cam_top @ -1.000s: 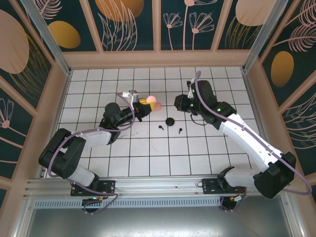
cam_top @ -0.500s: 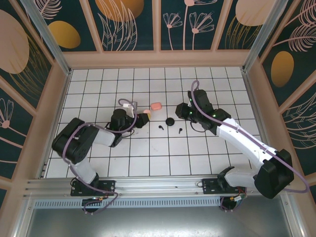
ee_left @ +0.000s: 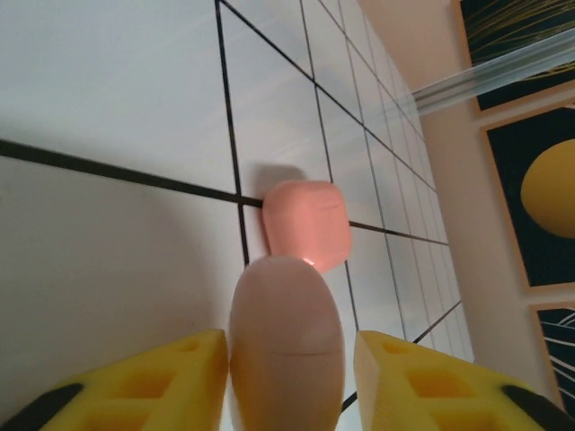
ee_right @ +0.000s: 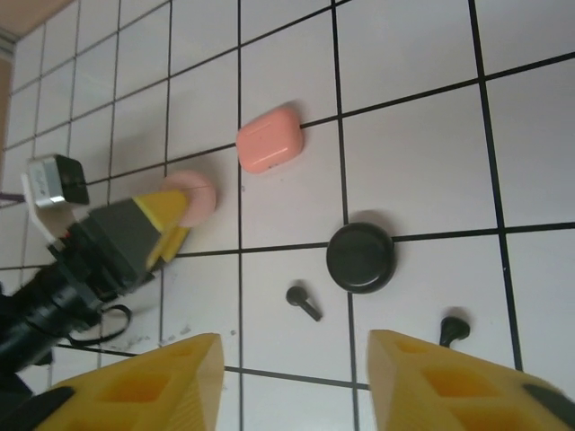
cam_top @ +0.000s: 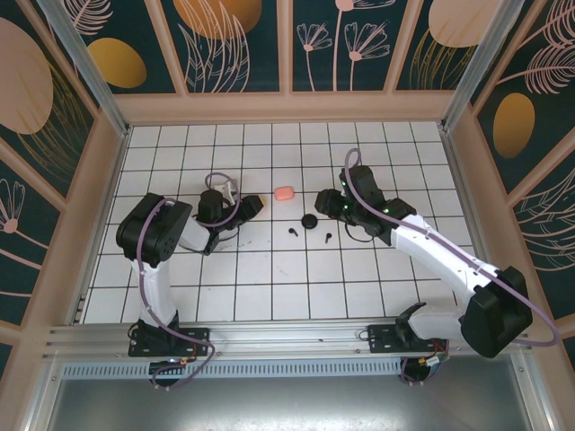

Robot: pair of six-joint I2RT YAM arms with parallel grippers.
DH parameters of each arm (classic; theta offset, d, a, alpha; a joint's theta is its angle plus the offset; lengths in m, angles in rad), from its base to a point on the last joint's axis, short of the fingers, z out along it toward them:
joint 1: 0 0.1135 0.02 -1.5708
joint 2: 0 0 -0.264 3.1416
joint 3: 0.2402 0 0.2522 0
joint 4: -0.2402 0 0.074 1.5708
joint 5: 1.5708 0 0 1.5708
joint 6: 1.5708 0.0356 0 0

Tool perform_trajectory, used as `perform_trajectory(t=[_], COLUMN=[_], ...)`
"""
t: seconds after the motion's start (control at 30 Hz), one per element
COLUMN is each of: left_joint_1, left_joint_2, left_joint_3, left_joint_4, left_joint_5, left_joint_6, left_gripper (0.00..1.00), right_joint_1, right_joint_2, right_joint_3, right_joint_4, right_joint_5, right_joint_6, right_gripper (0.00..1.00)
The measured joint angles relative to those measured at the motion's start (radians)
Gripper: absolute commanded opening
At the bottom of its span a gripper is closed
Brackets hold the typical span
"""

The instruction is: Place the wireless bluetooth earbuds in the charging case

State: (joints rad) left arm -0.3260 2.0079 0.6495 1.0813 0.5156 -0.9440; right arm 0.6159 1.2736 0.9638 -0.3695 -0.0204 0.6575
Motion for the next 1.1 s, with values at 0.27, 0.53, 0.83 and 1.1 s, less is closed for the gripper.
perform_trajectory(t=[0.27, 0.53, 0.83, 1.1], left_joint_1=[0.071, 0.105, 0.105, 0.105], left_joint_2=[-0.025, -0.259, -0.536, -0.671], left_joint_3=[-0.003, -0.013, 0.087, 0.100], left_joint_4=[0.021, -0.235, -0.466, -0.529], left_joint_5=[0.022, -0.042, -0.150, -0.261], left_joint_6=[-0.004, 0.135, 0.320, 0.369], left_gripper=[0.74, 0.76, 0.78, 0.99], right_joint_1=[0.006, 0.006, 0.006, 0.019], right_joint_2=[0.076, 0.175, 0.423, 0.578], right_joint_3=[0.000, 0.066, 0.187, 0.304], right_joint_4=[-0.010, -0.057, -0.122, -0.159], right_joint_5=[0.024, 0.058, 0.077, 0.080], right_joint_6=[-0.004, -0.067, -0.212, -0.246], right_gripper=[0.64, 0.68, 0.69, 0.70])
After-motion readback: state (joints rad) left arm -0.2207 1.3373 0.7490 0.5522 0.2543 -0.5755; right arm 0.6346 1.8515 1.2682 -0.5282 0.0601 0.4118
